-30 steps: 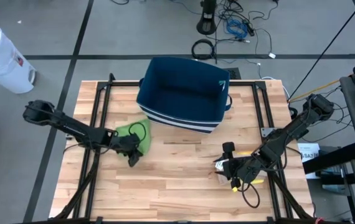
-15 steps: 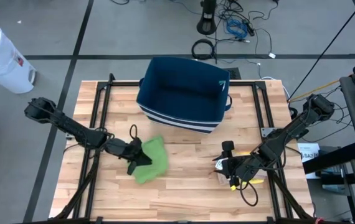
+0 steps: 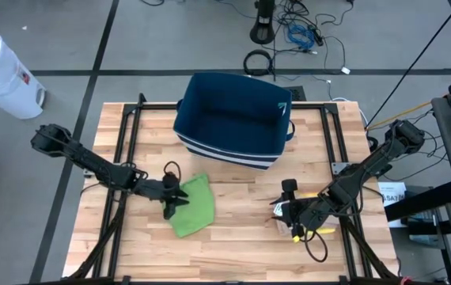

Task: Fold towel
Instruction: Fold the green towel

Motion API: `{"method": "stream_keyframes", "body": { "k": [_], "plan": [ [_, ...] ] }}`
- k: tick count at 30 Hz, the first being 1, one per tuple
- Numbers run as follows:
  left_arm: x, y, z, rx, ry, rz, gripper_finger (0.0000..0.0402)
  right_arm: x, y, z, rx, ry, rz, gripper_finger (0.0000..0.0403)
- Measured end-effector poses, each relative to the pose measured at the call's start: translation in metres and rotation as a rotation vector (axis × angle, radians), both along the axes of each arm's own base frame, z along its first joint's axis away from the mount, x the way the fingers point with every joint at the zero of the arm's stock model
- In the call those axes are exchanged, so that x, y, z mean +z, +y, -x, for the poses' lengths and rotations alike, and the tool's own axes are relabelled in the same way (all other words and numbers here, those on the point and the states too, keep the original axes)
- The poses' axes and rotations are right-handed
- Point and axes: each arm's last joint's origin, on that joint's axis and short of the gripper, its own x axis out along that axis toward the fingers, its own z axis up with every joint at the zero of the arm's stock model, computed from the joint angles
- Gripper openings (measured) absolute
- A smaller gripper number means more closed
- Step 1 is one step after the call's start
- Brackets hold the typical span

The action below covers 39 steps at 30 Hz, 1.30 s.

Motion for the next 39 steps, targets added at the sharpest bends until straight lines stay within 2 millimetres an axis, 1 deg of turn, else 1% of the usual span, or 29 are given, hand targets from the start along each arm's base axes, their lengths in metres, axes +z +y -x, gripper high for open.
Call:
{"method": "stream_keyframes", "body": {
  "k": [3,9,12,15,18,23,25,27,30,32,37,39],
  "plan": [
    [-0.003,0.002,0.002,0.011,0.029,-0.072,0.0144,0.0,-0.001,-0.001,-0.006,0.0,0.0,0.0196],
    [-0.003,0.006,0.002,0.028,0.003,-0.236,0.0144,0.0,-0.002,-0.002,-0.009,0.0,0.003,0.0196],
    [0.001,0.008,0.001,0.044,-0.031,-0.325,0.0144,0.0,-0.005,-0.004,-0.025,0.0,0.003,0.0196],
    [0.005,0.014,0.002,0.104,-0.043,-0.366,0.0144,0.0,-0.007,-0.005,-0.034,0.0,0.004,0.0196],
    [0.002,0.02,0.005,0.103,0.021,-0.351,0.0144,0.0,-0.008,-0.005,-0.037,0.0,0.002,0.0196],
    [-0.009,0.024,0.013,0.033,0.192,-0.179,0.0144,0.0,-0.008,-0.005,-0.037,0.001,0.002,0.0196],
    [-0.01,0.024,0.015,0.023,0.216,-0.136,0.0144,0.0,-0.008,-0.005,-0.036,0.001,0.003,0.0196],
    [-0.011,0.023,0.015,0.017,0.221,-0.129,0.0143,0.0,-0.008,-0.005,-0.036,0.001,0.008,0.0196],
    [-0.01,0.02,0.015,0.003,0.208,-0.132,0.0123,0.0,-0.01,-0.006,-0.04,0.0,0.01,0.0196],
    [-0.009,0.02,0.015,0.005,0.199,-0.142,0.0097,0.0,-0.01,-0.006,-0.04,0.0,0.01,0.0196],
    [-0.007,0.019,0.012,-0.015,0.159,-0.184,0.0018,0.0,-0.009,-0.006,-0.043,0.0,0.004,0.0196],
    [-0.006,0.019,0.011,-0.012,0.141,-0.208,0.0008,0.0,-0.009,-0.006,-0.044,0.0,0.003,0.0196]
  ]
}}
